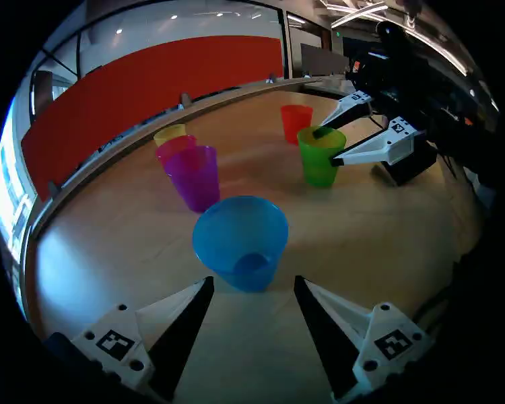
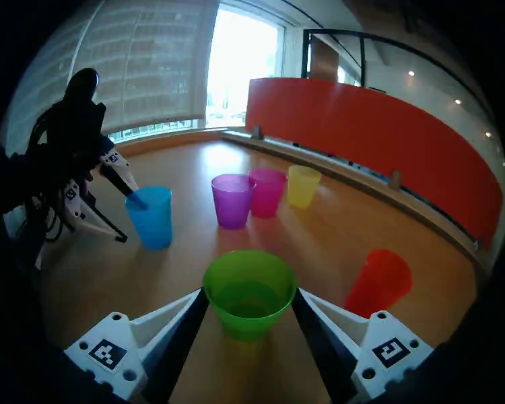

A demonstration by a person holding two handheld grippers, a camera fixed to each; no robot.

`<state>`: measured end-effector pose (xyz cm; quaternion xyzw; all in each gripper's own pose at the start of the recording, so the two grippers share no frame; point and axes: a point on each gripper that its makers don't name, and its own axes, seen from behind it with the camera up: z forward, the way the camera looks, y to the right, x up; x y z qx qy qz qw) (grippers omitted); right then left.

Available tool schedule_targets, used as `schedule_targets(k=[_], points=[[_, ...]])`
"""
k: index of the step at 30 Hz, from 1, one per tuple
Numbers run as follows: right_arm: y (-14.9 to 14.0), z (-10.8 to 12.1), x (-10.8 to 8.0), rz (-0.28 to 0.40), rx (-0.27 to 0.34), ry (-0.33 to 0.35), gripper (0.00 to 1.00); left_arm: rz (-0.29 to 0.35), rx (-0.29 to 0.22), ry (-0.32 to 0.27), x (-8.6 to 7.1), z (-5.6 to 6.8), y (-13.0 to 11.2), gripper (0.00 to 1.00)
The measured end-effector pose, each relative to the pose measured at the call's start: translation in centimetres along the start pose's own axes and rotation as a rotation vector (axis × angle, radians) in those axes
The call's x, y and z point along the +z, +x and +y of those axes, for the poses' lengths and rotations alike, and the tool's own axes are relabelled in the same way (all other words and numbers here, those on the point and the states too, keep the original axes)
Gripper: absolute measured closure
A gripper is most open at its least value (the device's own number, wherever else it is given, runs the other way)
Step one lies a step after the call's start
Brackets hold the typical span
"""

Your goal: Pour water

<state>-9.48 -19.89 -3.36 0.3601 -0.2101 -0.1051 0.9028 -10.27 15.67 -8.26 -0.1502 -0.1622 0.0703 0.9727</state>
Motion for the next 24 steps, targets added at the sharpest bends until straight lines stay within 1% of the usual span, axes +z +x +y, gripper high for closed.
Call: schedule_targets(k=[6,12,18,24], points=[[-0.1,0.2,0.0,-0.016,0.015,-0.004,0.09,0.008,-0.013,0.002,-0.9,-0.1,0.2,0.12],[-0.3,0.2,-0.2,-0.030,0.002,-0.010,0.08,0.002,-0.025,0.008,-1.1,-0.2,-0.2,0.12],[-0.5,0.4,-0.3,-0.042,0.004,-0.023,0.05,0.000,-0.025,0.015,-1.4,-0.4,-0.3,0.12],[-0.9,0.4,-0.3,-0.070,0.009,-0.030,0.03,-0.002,-0.031,0.027,-1.8,-0.9,-0.4,0.12]])
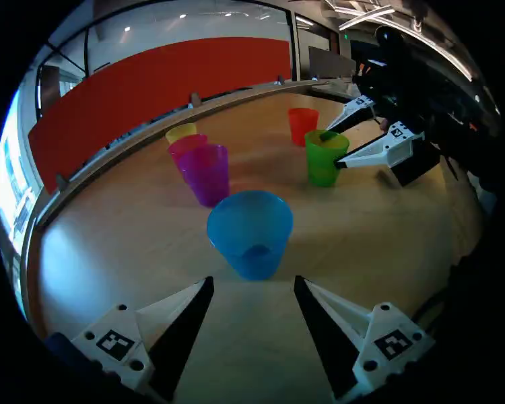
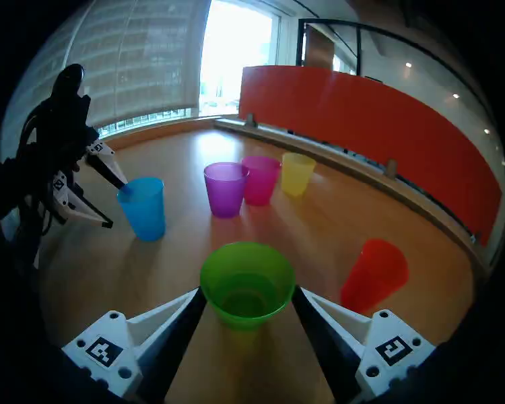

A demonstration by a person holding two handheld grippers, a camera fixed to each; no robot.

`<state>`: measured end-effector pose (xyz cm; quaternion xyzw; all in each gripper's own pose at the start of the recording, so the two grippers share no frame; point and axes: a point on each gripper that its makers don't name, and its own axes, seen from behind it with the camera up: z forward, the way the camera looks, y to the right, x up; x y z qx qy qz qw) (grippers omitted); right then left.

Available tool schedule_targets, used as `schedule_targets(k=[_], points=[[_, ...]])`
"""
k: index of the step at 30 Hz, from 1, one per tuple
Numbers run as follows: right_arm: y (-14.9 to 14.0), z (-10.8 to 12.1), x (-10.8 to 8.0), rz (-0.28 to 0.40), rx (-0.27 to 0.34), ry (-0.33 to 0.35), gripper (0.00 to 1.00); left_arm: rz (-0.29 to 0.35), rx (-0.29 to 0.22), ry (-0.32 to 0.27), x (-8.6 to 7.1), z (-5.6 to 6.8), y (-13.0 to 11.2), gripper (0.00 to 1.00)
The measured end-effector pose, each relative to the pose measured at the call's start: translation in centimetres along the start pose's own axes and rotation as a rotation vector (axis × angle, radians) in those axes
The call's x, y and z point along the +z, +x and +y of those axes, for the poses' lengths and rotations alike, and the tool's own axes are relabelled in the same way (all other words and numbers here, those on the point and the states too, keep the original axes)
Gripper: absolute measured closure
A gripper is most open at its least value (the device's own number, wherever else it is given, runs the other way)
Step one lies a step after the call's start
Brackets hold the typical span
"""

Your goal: Pour water

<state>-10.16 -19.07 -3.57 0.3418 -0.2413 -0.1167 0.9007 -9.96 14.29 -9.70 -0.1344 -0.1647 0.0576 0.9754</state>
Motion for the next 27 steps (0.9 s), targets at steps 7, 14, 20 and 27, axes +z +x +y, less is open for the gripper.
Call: schedule_targets(k=[7,14,20,27], points=[[-0.4,0.0,-0.3,-0.012,-0.007,-0.009,0.03,0.004,-0.011,0.012,-0.6,-0.4,-0.2,0.12],[-0.5,0.1,-0.8,-0.017,-0.008,-0.021,0.03,0.005,-0.023,0.044,-1.1,-1.6,-0.4,0.12],[-0.9,0.4,-1.6,-0.025,-0.017,-0.036,0.02,0.013,-0.041,0.069,-1.8,-2.7,-0.3,0.12],[-1.6,1.1,-3.0,-0.027,-0.015,-0.062,0.03,0.016,-0.067,0.126,-2.8,-4.6,-0.7,0.12]])
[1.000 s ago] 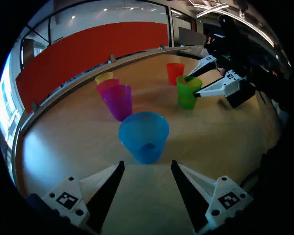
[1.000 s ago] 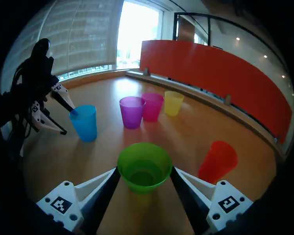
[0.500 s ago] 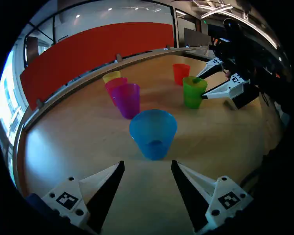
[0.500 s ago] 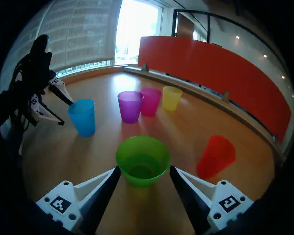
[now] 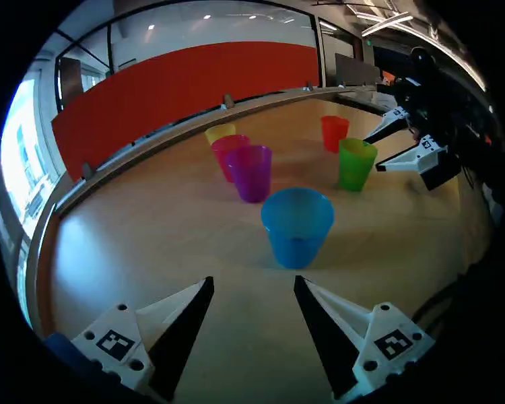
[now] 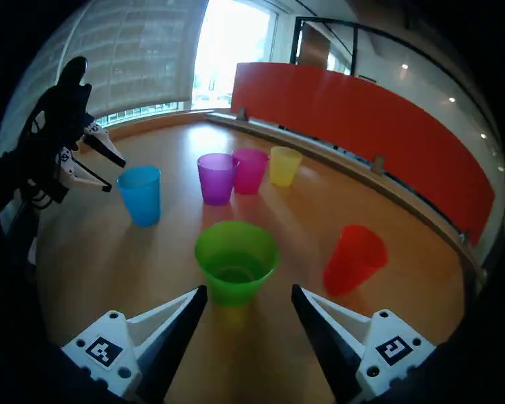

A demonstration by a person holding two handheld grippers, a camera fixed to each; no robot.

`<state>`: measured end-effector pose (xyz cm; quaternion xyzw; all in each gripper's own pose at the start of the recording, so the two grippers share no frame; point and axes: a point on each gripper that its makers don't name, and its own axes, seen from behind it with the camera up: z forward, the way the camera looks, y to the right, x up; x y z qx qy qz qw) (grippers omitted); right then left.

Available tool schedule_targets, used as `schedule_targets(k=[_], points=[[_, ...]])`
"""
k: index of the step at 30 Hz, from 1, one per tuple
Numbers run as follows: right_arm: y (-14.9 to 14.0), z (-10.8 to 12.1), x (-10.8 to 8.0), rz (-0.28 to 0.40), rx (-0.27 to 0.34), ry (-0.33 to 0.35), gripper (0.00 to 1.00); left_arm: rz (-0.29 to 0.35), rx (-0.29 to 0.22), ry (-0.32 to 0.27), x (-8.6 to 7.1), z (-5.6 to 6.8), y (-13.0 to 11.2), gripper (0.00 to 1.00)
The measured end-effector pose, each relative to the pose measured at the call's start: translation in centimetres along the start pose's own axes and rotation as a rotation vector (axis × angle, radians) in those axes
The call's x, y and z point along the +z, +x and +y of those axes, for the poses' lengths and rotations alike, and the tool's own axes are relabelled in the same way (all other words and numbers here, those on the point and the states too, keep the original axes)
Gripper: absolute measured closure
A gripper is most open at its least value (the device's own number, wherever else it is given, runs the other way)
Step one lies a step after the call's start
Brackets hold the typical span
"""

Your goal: Pour water

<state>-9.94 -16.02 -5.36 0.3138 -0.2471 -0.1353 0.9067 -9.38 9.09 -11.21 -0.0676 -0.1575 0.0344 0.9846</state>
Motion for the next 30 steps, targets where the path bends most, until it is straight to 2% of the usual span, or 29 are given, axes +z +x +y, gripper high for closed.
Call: schedule_targets(k=[6,15,21,30], points=[[-0.5,1.2,-1.3,0.017,0.007,-0.049,0.02,0.019,-0.064,0.062,-0.5,-2.3,-0.1,0.12],[-0.1,4.1,-3.3,0.072,0.066,-0.149,0.02,0.074,-0.138,0.178,-1.1,-5.9,0.2,0.12],[0.6,6.4,-4.6,0.126,0.104,-0.237,0.03,0.145,-0.199,0.260,-1.9,-8.2,1.0,0.12],[2.8,9.8,-6.4,0.230,0.164,-0.365,0.03,0.231,-0.239,0.342,-2.6,-10.4,2.1,0.12]])
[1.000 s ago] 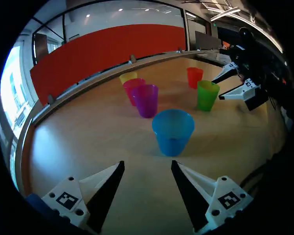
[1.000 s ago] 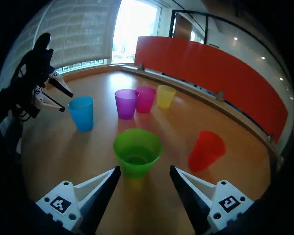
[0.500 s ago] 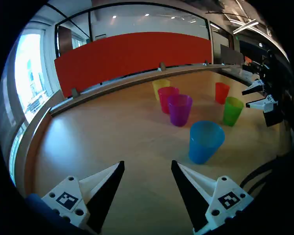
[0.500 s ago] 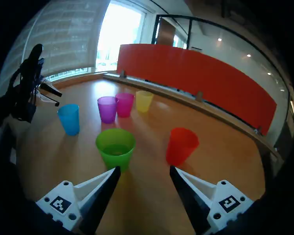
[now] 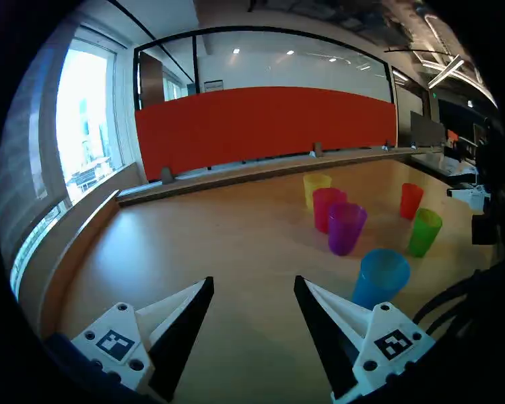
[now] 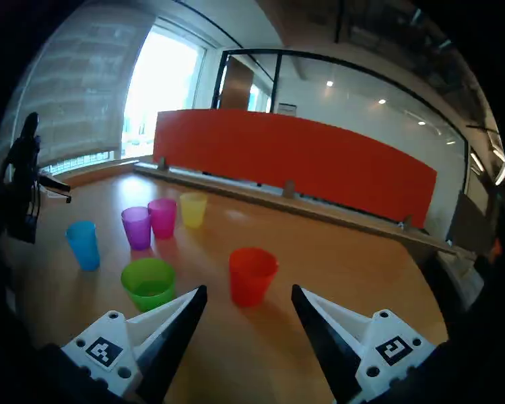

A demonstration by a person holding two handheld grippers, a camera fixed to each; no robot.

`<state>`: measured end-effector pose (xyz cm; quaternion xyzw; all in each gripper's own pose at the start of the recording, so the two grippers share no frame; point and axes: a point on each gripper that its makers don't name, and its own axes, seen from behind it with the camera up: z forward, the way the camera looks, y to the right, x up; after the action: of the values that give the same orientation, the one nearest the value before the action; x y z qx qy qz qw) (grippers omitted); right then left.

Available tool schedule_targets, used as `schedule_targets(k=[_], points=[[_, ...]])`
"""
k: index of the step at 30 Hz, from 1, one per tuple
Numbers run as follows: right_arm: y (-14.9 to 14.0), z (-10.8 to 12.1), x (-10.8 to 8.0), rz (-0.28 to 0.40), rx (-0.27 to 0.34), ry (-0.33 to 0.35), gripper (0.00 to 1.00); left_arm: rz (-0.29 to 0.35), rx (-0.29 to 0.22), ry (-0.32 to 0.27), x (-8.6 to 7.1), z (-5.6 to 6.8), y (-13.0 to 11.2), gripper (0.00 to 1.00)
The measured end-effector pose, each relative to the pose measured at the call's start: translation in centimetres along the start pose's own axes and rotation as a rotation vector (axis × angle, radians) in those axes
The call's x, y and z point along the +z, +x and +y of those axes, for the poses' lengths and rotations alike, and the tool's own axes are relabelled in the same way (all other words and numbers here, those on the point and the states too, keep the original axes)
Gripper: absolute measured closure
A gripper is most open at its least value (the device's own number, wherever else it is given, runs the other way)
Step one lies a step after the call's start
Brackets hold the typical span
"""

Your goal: Pour water

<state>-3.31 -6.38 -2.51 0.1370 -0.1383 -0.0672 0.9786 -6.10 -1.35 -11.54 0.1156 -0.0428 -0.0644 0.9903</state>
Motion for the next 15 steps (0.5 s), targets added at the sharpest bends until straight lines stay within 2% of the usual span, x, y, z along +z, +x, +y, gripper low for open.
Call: schedule_targets(k=[7,15], points=[[1.9,2.4,-0.5,0.102,0.032,-0.100,0.03,0.087,-0.048,0.043,-0.2,-0.8,1.7,0.12],[3.7,4.6,-1.7,0.236,0.127,-0.190,0.03,0.214,-0.072,0.099,-1.3,-2.0,4.5,0.12]])
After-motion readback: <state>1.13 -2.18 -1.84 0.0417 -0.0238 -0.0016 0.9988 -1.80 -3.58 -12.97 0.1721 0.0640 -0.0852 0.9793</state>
